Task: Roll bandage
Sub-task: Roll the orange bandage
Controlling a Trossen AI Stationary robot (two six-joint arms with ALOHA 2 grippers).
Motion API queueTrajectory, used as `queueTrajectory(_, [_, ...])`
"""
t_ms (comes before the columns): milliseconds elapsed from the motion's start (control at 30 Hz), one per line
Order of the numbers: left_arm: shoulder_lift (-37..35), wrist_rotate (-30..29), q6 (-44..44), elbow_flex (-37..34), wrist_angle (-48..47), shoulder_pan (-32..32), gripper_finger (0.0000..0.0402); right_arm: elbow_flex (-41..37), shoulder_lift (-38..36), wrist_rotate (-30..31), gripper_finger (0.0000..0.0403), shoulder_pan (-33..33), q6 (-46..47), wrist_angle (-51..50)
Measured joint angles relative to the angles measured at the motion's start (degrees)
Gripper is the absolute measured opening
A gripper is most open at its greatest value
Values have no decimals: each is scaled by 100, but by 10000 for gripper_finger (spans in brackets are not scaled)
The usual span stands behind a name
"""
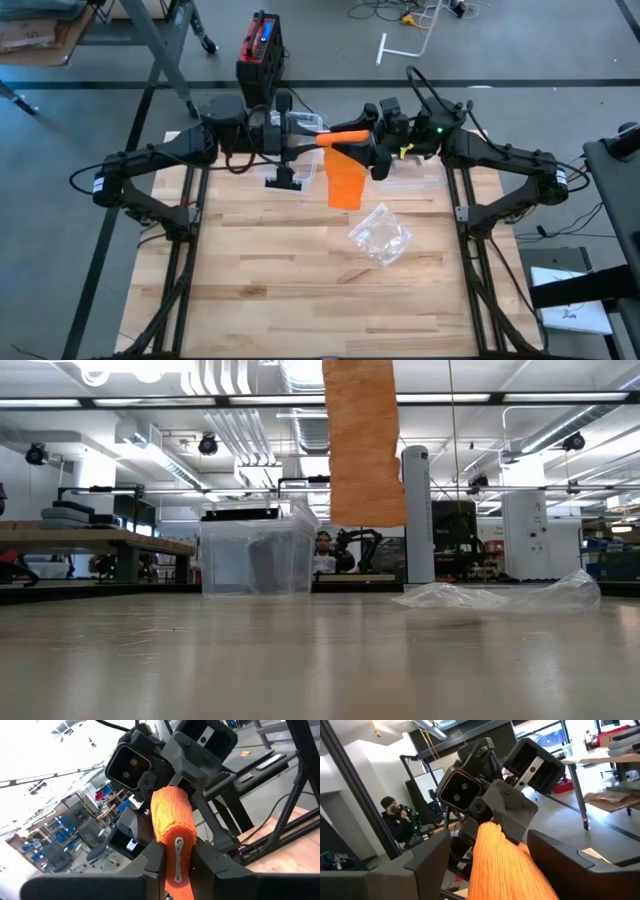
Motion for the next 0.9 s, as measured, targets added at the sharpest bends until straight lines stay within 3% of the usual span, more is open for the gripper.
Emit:
queueTrajectory(400, [33,-41,641,-4,19,-20,47,9,15,15,238,-2,389,-219])
queueTrajectory(700, [33,-62,2130,-4,-73,-47,48,9,22,4,251,-2,701,-311])
queueTrajectory(900, [33,-390,2570,-7,-124,-75,48,9,24,50,238,-7,705,-361])
